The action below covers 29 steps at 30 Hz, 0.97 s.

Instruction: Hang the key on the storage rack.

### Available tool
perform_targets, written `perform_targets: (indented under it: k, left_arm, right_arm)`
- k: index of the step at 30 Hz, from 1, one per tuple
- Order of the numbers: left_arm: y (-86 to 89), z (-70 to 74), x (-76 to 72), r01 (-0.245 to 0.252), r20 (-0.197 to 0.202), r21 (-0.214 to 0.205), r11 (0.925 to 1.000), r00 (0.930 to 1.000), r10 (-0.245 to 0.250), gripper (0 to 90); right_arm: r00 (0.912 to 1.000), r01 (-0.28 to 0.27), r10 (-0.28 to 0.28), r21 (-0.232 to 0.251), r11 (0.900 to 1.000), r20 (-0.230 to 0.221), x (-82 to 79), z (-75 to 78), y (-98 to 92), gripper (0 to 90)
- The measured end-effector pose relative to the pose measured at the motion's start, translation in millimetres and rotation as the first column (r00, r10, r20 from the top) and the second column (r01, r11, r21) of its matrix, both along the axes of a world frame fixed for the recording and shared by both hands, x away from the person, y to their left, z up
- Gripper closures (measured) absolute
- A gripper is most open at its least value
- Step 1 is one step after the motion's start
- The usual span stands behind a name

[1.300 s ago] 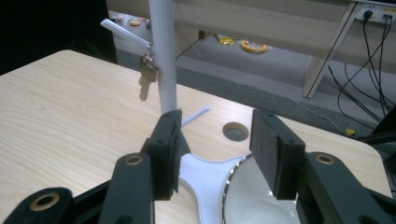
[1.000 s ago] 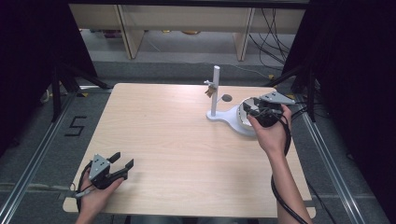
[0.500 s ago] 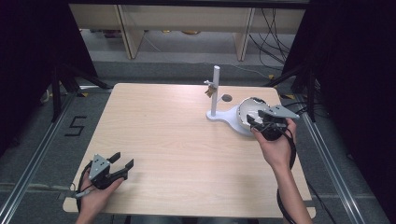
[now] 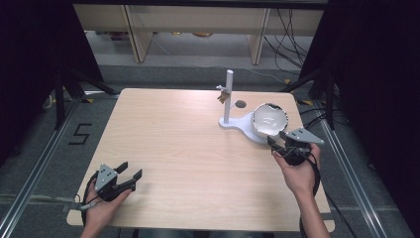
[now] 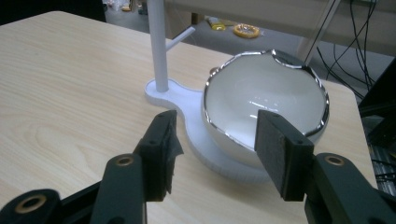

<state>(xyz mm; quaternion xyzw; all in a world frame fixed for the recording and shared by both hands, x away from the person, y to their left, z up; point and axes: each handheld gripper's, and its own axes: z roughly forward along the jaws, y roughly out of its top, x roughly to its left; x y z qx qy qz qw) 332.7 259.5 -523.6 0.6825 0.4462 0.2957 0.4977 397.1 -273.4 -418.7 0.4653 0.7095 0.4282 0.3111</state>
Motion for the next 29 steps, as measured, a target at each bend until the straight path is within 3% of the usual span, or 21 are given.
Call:
perform_targets:
  k: [3,7,12,15,18,20,29]
  left_arm:
    - [0.1,0.1,-0.1,0.002,0.0,0.001,1.0,1.0,-0.002,36.1]
    - [0.0,0.3,-0.5,-0.001,-0.002,0.005,1.0,1.0,0.001,36.1]
    - [-0.3,0.2,-0.3,-0.003,-0.003,0.006,1.0,1.0,0.003,36.1]
    - [-0.2,0.2,-0.5,-0.003,-0.003,0.007,1.0,1.0,0.003,36.1]
    - [-0.3,0.3,-0.5,-0.003,-0.003,0.007,1.0,1.0,0.003,36.1]
    - [-0.6,0.2,-0.6,-0.003,-0.002,0.009,1.0,1.0,0.003,36.1]
    - [0.5,0.4,-0.9,0.002,-0.003,0.01,0.9999,1.0,-0.002,36.3]
  right_arm:
    - [1.0,0.004,-0.004,-0.009,1.0,-0.003,-4.0,-7.5,-4.7,49.3]
    - [0.9996,0.012,-0.011,0.023,0.9997,-0.027,-9.6,-14.7,-7.8,49.0]
    - [0.9998,-0.006,0.007,0.02,0.9998,-0.02,-15.3,-28.9,-15.8,48.7]
    - [0.9992,-0.006,0.006,0.02,0.9998,-0.039,-21.0,-39.0,-18.4,48.7]
    - [0.9979,0.012,-0.009,0.051,0.9986,-0.065,-28.1,-51.0,-18.4,48.7]
    - [0.9986,-0.006,0.008,0.029,0.9996,-0.052,-31.5,-62.3,-22.9,48.7]
    - [0.9991,-0.03,0.031,0.03,0.9991,-0.029,-42.8,-77.2,-21.4,46.0]
